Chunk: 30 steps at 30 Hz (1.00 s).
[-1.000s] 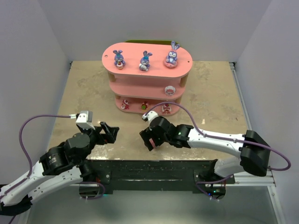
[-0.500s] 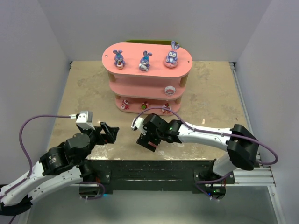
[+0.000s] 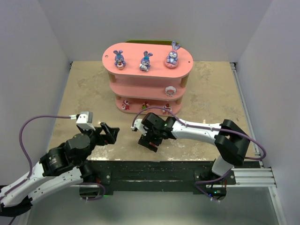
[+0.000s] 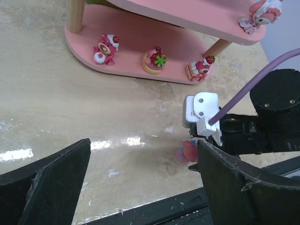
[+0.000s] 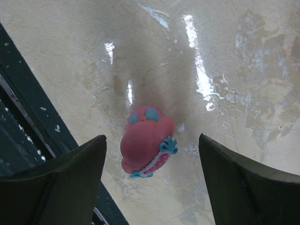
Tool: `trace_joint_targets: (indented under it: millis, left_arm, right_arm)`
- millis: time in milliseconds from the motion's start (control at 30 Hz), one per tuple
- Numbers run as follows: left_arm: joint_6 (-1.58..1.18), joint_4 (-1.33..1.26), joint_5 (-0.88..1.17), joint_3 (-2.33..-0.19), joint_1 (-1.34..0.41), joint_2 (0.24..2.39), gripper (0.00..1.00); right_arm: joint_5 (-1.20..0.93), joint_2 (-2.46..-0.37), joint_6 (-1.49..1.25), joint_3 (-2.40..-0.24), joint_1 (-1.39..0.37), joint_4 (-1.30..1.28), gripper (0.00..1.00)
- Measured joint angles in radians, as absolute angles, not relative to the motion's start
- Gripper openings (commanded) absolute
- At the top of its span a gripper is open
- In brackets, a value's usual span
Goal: Place and organize the plastic toys onto the shelf
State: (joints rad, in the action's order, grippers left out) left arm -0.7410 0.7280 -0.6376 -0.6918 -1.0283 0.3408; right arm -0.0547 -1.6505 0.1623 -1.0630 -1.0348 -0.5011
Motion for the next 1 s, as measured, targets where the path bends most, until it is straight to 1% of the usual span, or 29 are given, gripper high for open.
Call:
trace_joint_targets:
  millis: [33, 67, 100, 133, 200, 233, 300, 333, 433, 533, 633, 800, 900, 933, 1000]
  left_arm:
    - [-0.741, 0.728, -0.638, -0.692, -1.028, 0.341, 1.00]
    - [-0.741, 0.728, -0.638, -0.692, -1.028, 0.341, 1.00]
    - [-0.741, 0.728, -0.638, -0.692, -1.028, 0.341, 0.99]
    - [-0.741, 0.728, -0.638, -0.692, -1.028, 0.341, 1.00]
    - [-0.741, 0.728, -0.638, -0.692, -1.028, 0.341, 1.00]
    - [-0.741, 0.728, -0.638, -0.692, -1.028, 0.340, 0.99]
    - [-0.741, 0.728, -0.638, -0.692, -1.028, 0.340, 0.99]
    - [-0.741, 0.728, -0.638, -0.692, -1.028, 0.338, 1.00]
    - [-0.741, 0.728, -0.638, -0.692, -1.028, 0.332, 1.00]
    - [-0.741, 0.728, -0.638, -0.692, -1.028, 0.327, 1.00]
    - [-0.741, 0.728, -0.638, -0.691, -1.028, 0.322, 1.00]
    - [-0.741, 0.728, -0.637, -0.691, -1.028, 0.308, 1.00]
    - [-0.741, 0.728, -0.637, -0.691, -1.028, 0.299, 1.00]
    - [-0.741, 0.728, -0.638, -0.691, -1.028, 0.298, 0.99]
    - [-0.741, 0.728, -0.637, -0.691, -1.028, 0.297, 1.00]
  right_arm:
    - [-0.044, -1.650, 0.141, -1.063, -1.035, -0.498, 0.73]
    - [-0.039, -1.650, 0.118, -1.062, -1.035, -0.493, 0.62]
    - [-0.033, -1.650, 0.097, -1.060, -1.035, -0.486, 0.55]
    - [-0.015, -1.650, 0.068, -1.057, -1.035, -0.475, 0.40]
    - [0.019, -1.650, -0.002, -1.046, -1.036, -0.454, 0.27]
    - [0.032, -1.650, -0.042, -1.043, -1.035, -0.446, 0.14]
    - [0.064, -1.650, -0.115, -1.043, -1.035, -0.427, 0.01]
    - [0.080, -1.648, -0.182, -1.048, -1.035, -0.400, 0.00]
    - [0.175, -1.666, -0.314, -1.068, -1.036, -0.374, 0.00]
    - [0.334, -1.711, -0.509, -1.076, -1.036, -0.406, 0.00]
    - [0.434, -1.741, -0.688, -1.077, -1.034, -0.464, 0.00]
    - [0.516, -1.743, -0.897, -1.077, -1.036, -0.505, 0.01]
    - [0.529, -1.734, -0.941, -1.076, -1.036, -0.504, 0.09]
    - [0.531, -1.732, -0.948, -1.076, -1.037, -0.504, 0.16]
    - [0.531, -1.729, -0.957, -1.076, -1.037, -0.502, 0.24]
